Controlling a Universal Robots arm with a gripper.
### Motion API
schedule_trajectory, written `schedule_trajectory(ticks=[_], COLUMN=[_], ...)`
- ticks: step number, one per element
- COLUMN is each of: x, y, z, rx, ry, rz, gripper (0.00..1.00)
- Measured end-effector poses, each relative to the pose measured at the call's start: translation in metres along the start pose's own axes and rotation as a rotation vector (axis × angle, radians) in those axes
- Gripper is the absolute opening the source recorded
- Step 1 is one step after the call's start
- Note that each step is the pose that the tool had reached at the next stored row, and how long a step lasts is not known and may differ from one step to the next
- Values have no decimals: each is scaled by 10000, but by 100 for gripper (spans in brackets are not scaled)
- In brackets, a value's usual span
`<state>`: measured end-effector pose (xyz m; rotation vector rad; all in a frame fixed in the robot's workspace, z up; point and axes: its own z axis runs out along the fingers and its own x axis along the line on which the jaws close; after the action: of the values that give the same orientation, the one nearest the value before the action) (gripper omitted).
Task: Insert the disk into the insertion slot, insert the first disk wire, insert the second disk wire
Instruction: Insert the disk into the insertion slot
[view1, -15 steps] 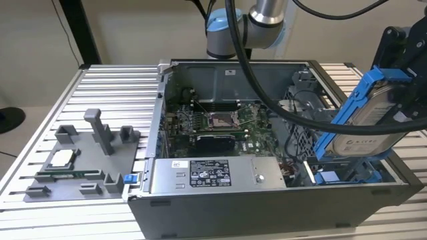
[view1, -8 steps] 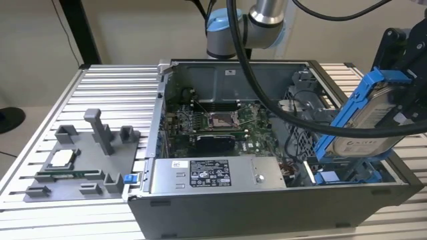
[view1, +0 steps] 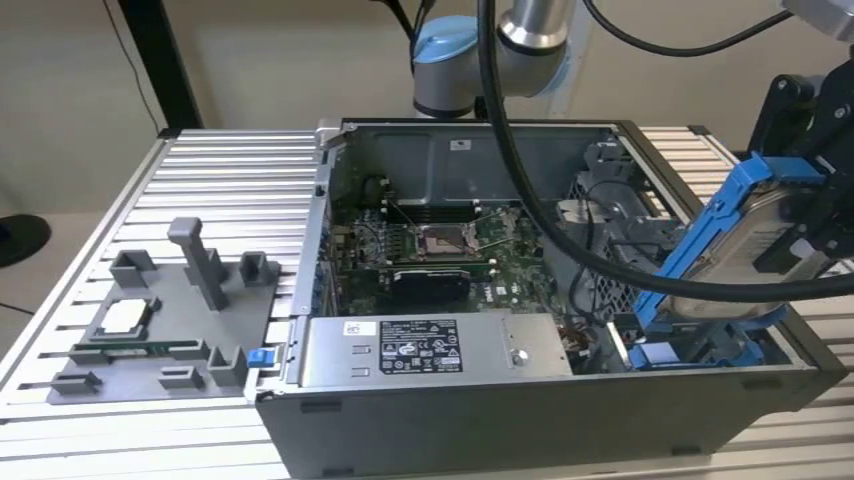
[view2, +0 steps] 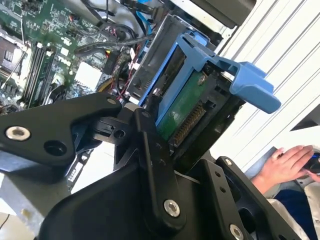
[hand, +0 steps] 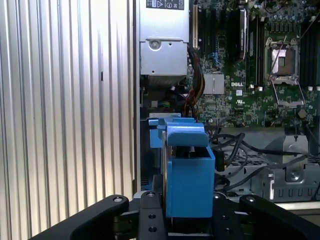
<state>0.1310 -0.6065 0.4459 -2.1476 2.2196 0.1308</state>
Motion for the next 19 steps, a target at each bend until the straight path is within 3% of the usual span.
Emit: schedule_trajectory(ticks=[9, 19], x=[-50, -81], y=[-37, -44], z=[157, 278], rx=[-1, -4], ry=[1, 0], rz=[-18, -52], gripper=[0, 0])
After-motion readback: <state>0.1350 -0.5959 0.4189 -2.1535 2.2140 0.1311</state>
